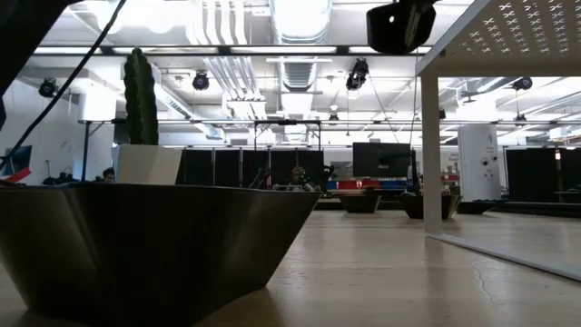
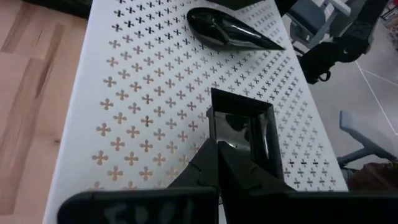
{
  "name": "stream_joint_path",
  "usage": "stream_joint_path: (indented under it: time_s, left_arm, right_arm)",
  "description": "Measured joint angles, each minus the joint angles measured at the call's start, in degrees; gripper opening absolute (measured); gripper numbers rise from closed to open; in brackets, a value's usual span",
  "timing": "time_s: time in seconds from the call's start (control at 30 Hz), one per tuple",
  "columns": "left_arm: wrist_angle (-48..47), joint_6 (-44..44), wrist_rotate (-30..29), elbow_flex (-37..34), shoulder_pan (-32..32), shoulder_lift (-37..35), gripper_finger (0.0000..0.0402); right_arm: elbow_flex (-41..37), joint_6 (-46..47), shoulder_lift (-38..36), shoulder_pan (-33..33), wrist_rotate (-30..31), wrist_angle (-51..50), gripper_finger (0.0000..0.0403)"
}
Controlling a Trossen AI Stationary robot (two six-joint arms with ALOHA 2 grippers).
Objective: Pick & Place Mini shaped plates
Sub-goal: Put the square plate on the shelf
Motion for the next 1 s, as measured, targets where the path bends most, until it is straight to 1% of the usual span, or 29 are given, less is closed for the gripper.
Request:
stream_joint_path:
  time_s: [1.0]
  left_arm:
    - [0.4,0.9,-0.9,0.0,0.0,0.0,0.0]
  right_arm:
    - [0.0,0.0,0.0,0.0,0.0,0.0,0.0061]
